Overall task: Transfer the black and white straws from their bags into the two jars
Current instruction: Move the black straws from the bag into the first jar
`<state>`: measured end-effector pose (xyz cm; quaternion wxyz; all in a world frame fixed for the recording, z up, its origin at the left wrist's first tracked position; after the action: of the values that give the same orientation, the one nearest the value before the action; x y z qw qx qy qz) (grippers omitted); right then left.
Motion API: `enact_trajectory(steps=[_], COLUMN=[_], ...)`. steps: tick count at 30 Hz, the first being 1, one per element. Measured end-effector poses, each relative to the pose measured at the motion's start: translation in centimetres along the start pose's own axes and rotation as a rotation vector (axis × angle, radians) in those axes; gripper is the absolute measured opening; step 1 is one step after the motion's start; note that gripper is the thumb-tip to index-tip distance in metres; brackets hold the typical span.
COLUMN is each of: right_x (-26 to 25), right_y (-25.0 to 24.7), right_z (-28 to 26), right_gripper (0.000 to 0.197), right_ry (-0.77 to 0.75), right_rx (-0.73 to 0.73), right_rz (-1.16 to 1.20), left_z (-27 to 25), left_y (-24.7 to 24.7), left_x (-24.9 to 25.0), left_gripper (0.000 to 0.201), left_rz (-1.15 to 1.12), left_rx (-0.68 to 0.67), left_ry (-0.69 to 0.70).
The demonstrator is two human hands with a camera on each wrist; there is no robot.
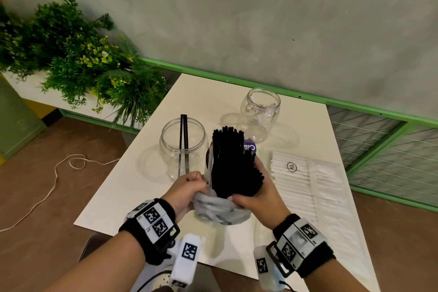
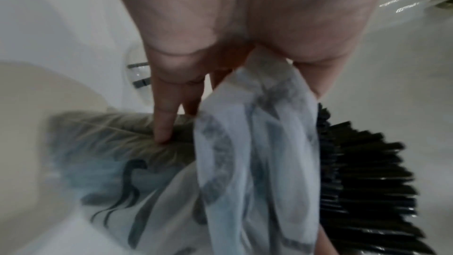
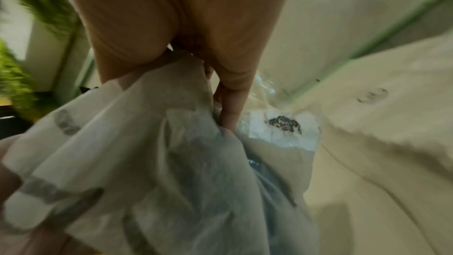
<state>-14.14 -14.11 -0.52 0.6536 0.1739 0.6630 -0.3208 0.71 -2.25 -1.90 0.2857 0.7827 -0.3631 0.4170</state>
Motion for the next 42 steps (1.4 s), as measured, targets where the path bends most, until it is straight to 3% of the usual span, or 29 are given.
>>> enact_trajectory(steps=[3, 8, 11, 16, 21, 23, 27, 30, 31, 34, 35, 39, 41, 42], right_x=[-0.4, 2.3, 2.9, 2.3, 2.2, 2.7, 3.7, 3.8, 3.7, 2.9, 2.6, 1.9, 1.9, 1.9], right_y=[-0.7, -1.0, -1.4, -1.8, -1.4, -1.2, -1.3, -1.9, -2.1, -2.1, -2.0, -1.4, -1.0, -0.8], right_z=[0.7, 0.3, -0.1, -0.5, -1.2, -1.3, -1.9, -2.2, -2.2, -2.2, -2.2, -2.2, -2.2, -2.2], right_gripper=[0.100, 0.092, 0.082, 0.057, 0.061, 0.064, 0.035, 0.041, 0.042, 0.016, 0.024, 0.031, 0.021, 0.014], right_ry=[-0.058, 0.092, 0.123, 0.119, 0.077, 0.080, 0.136, 0.128, 0.126, 0.144, 0.120, 0.066, 0.052, 0.037], right_rx=[-0.013, -0.056, -0.038, 0.011, 0.066, 0.115, 0.130, 0.153, 0.148, 0.061, 0.037, -0.010, -0.026, -0.038], right_rz=[-0.124, -0.246, -0.272, -0.227, -0.053, -0.036, -0.096, -0.112, -0.133, -0.199, -0.226, -0.268, -0.283, -0.298], left_z=[0.2, 0.5, 0.3, 0.1, 0.4, 0.6, 0.8, 0.8, 0.9, 1.0, 0.7, -0.9, -1.7, -2.0], left_y=[0.0, -1.5, -2.3, -1.8, -0.1, 0.0, -0.5, -1.3, -1.6, -2.7, -3.0, -2.6, -2.1, -1.8], left_x=[0.2, -1.9, -1.9, -0.1, 0.6, 0.8, 0.5, 0.0, 0.0, 0.3, 0.7, 2.4, 3.0, 3.1], left_gripper=[0.044, 0.021, 0.018, 0.046, 0.052, 0.048, 0.032, 0.020, 0.018, 0.013, 0.013, 0.039, 0.041, 0.053], left_rz=[-0.098, -0.120, -0.092, -0.036, -0.025, -0.022, -0.063, -0.011, 0.026, 0.246, 0.350, 0.944, 1.223, 1.306], left_rx=[0.040, 0.175, 0.174, 0.074, -0.031, -0.018, 0.070, 0.119, 0.125, 0.168, 0.182, 0.104, 0.088, 0.083], left_ry=[0.005, -0.114, -0.101, -0.042, -0.073, -0.074, -0.092, -0.113, -0.100, 0.052, 0.145, 0.525, 0.572, 0.546])
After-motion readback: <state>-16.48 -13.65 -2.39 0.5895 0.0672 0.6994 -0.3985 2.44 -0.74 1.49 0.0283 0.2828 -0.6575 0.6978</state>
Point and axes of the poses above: each hand's wrist, its own z-axis towards the middle knuckle, its own y-axis out of the palm, x = y × z, the point moved 4 cm from there along z, towards the middle knuckle, and after that the axes turned 1 degree about -z, right-handed, at the moved point
